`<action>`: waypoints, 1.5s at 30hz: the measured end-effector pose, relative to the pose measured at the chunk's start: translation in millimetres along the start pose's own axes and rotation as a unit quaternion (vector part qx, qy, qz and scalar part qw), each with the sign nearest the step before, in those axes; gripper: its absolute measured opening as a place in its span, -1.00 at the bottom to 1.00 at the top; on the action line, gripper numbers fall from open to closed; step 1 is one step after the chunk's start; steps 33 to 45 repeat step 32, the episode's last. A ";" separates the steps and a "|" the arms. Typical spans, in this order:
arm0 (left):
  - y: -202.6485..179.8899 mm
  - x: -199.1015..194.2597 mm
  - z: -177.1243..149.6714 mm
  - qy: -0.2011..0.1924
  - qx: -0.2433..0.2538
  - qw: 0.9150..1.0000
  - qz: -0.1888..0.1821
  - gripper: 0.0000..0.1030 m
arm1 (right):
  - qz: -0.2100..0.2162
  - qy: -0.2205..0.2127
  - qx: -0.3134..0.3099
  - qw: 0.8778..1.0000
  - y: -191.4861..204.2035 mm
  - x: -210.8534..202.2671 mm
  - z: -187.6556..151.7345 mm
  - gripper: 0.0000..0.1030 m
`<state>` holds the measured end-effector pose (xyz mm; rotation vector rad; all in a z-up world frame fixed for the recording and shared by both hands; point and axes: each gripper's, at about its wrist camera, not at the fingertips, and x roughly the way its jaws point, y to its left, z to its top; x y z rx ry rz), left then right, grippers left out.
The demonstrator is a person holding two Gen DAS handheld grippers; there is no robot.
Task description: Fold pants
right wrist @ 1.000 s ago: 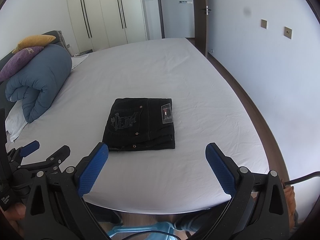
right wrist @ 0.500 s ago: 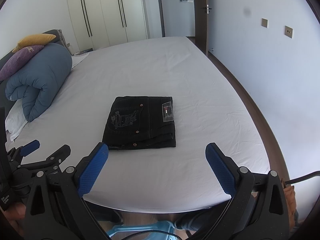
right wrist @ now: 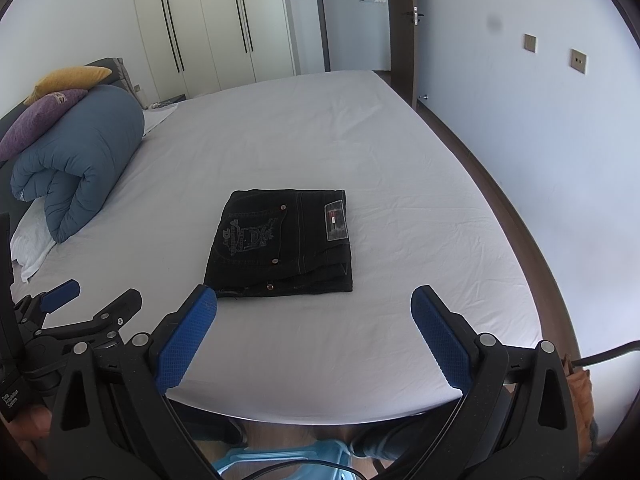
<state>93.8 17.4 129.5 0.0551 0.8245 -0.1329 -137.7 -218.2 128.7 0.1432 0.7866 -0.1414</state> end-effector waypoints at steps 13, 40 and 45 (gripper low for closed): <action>2.1 0.9 -2.3 0.002 0.000 1.000 -0.002 1.00 | -0.001 0.001 -0.001 1.000 1.2 1.4 -2.3 0.93; 5.6 2.0 0.8 0.002 0.007 1.000 -0.001 1.00 | 0.004 0.010 -0.003 1.000 0.7 3.5 -0.4 0.93; 5.6 2.0 0.8 0.002 0.007 1.000 -0.001 1.00 | 0.004 0.010 -0.003 1.000 0.7 3.5 -0.4 0.93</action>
